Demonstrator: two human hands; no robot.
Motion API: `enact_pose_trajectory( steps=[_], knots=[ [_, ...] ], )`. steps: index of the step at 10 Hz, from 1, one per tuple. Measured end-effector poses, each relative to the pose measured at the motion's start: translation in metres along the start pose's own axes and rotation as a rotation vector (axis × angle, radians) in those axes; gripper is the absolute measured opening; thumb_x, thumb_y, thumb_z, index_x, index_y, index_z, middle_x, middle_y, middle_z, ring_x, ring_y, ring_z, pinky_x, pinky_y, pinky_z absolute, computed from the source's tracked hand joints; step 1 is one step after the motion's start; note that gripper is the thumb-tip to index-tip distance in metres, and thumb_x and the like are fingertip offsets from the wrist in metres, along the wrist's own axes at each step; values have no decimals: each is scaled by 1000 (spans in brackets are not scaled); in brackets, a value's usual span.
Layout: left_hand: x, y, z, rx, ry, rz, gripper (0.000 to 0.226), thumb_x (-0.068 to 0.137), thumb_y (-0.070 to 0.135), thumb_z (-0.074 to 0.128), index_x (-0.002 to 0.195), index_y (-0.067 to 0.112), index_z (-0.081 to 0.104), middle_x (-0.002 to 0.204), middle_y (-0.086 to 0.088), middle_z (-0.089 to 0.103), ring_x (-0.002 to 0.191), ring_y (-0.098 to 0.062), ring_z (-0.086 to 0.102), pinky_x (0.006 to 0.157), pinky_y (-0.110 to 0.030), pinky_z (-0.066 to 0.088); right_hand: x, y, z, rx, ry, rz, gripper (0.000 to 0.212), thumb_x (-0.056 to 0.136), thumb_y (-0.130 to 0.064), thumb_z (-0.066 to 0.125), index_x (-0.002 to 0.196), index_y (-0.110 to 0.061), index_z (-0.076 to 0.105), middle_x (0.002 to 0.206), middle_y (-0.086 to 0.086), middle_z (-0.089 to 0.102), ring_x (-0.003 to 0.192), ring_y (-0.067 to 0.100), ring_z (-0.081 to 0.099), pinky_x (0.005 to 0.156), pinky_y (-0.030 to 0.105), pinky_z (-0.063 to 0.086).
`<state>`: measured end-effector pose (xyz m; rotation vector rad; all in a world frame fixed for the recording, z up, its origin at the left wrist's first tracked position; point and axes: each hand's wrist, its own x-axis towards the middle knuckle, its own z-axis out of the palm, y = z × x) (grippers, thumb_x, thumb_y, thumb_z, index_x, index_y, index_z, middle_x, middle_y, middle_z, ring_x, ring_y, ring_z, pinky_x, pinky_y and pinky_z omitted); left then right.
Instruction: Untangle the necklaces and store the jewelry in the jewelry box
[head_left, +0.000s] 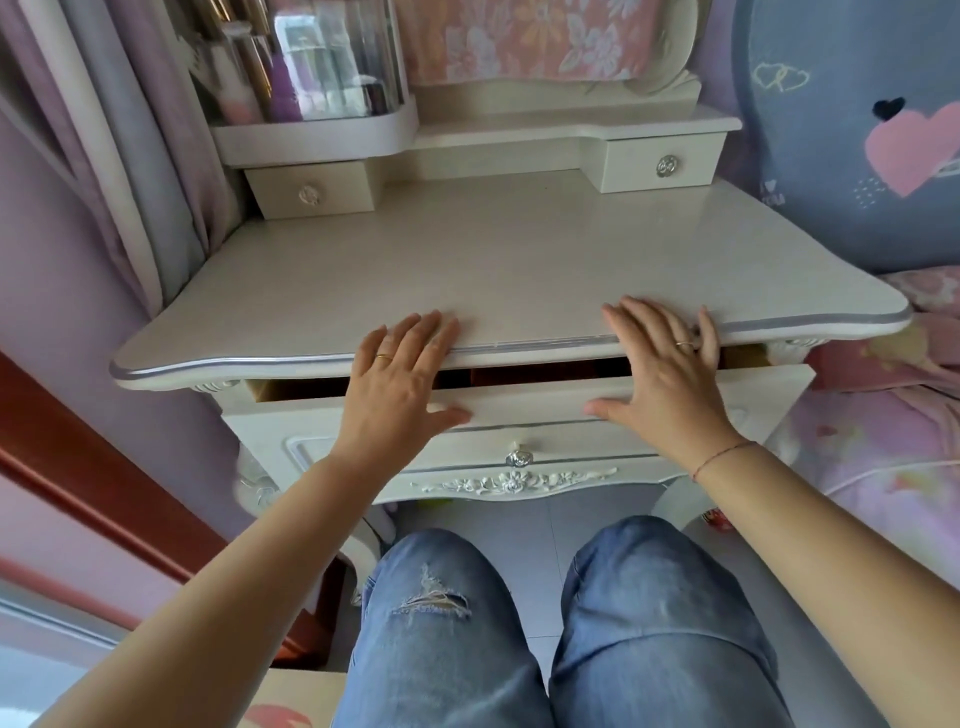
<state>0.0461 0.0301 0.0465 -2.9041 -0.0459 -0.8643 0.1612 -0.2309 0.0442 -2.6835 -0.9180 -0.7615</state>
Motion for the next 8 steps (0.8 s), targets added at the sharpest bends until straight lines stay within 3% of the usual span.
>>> enact_pose_trajectory(
  steps=[3,4,5,7,8],
  knots=[
    [7,6,32,112,299,-56,63,74,35,79,128,13,55,126,-6,60,117,-25,48,101,-42,31,11,-12,32,-80,306,115,73,55,-44,84,117,-19,55,124,2,56,116,22,45,112,51,19],
    [8,6,41,161,423,-66,50,75,13,77,122,11,61,119,-7,63,111,-26,50,98,-41,35,13,-15,42,-122,400,157,66,58,-36,84,114,-18,54,120,5,57,113,24,44,113,50,18],
    [11,6,45,174,478,-69,42,76,6,75,117,10,65,115,-7,65,107,-27,53,95,-41,38,15,-16,48,-128,444,184,66,57,-28,84,113,-16,52,117,9,57,112,26,45,115,50,16],
    [1,11,40,71,369,-83,51,81,29,70,127,9,58,123,-9,63,118,-27,49,103,-44,34,2,-13,40,-28,399,112,56,70,-28,76,120,-11,56,124,11,56,118,31,48,116,52,15],
    [-14,19,34,-12,263,-109,63,79,32,59,137,11,46,134,-8,57,128,-27,45,111,-46,29,-14,-14,26,140,344,49,52,79,-30,54,128,-11,53,132,8,53,124,27,46,115,52,19]
  ],
)
